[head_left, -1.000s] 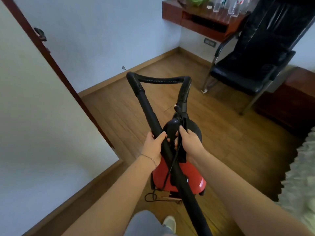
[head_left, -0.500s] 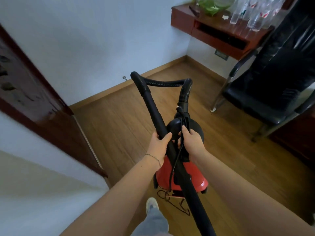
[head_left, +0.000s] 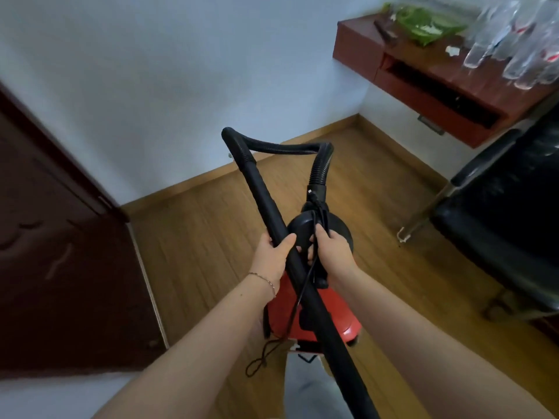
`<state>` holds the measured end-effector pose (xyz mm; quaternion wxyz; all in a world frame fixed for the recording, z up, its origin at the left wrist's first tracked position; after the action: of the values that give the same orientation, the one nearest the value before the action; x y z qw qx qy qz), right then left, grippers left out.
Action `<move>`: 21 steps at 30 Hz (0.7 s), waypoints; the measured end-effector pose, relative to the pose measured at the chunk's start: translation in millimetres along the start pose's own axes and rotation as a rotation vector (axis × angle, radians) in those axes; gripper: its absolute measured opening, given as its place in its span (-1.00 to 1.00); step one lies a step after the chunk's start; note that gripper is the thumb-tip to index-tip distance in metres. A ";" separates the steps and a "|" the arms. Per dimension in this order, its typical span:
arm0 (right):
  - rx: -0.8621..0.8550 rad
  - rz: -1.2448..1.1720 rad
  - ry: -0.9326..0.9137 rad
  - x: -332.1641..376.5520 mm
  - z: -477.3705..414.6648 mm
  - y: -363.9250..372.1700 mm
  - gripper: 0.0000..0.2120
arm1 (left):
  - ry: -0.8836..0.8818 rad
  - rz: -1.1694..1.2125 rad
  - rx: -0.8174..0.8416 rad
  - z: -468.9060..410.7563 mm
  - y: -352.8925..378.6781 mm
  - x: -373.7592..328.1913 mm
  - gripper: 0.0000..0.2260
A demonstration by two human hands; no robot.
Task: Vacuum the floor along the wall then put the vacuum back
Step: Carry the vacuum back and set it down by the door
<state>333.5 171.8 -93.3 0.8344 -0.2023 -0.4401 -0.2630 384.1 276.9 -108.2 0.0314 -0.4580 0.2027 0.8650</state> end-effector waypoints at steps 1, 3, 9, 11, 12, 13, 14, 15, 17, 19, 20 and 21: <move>0.020 -0.005 0.010 7.8 -20.7 2.4 -0.70 | -0.004 0.014 -0.012 -16.8 5.3 -6.3 -0.85; 0.044 0.016 0.029 24.3 -60.0 7.6 -0.69 | -0.003 0.021 -0.041 -48.1 15.5 -21.1 -0.82; 0.095 0.005 0.048 79.7 -151.7 30.6 -0.70 | 0.043 0.013 -0.128 -135.2 35.4 -69.5 -0.79; 0.100 -0.021 0.072 95.3 -177.8 40.0 -0.70 | 0.044 0.028 -0.145 -159.2 39.6 -81.2 -0.81; 0.103 -0.034 0.082 103.4 -191.0 45.1 -0.70 | 0.047 0.040 -0.156 -171.8 41.4 -86.9 -0.80; 0.105 -0.048 0.094 110.7 -204.4 50.9 -0.70 | 0.050 0.053 -0.169 -184.0 43.1 -93.5 -0.77; 0.106 -0.065 0.109 118.0 -216.4 57.3 -0.70 | 0.055 0.065 -0.181 -195.8 44.1 -100.6 -0.77; 0.108 -0.080 0.121 124.9 -228.8 64.6 -0.70 | 0.061 0.079 -0.191 -208.2 44.4 -108.1 -0.78; 0.109 -0.108 0.141 138.7 -254.7 80.8 -0.70 | 0.057 0.125 -0.209 -235.9 43.2 -120.8 -0.84; 0.114 -0.120 0.155 151.4 -281.3 98.5 -0.70 | 0.037 0.189 -0.222 -264.8 40.4 -132.9 -0.86; 0.113 -0.120 0.160 156.3 -294.2 107.2 -0.69 | 0.026 0.220 -0.220 -279.8 37.9 -137.9 -0.84; 0.106 -0.121 0.167 160.0 -306.5 115.6 -0.69 | 0.013 0.244 -0.219 -294.0 34.9 -142.7 -0.83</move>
<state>673.2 45.9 -133.7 0.8603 -0.1084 -0.3938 -0.3050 687.5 152.1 -128.6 -0.1253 -0.4363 0.1613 0.8763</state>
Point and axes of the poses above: each hand's wrist, its own z-axis away from the middle knuckle, its own y-axis out of the palm, x = y × z, the point moved 3 cm from there along -z, towards the middle knuckle, and after that the axes turned 3 degrees about z, right-handed, at the moved point
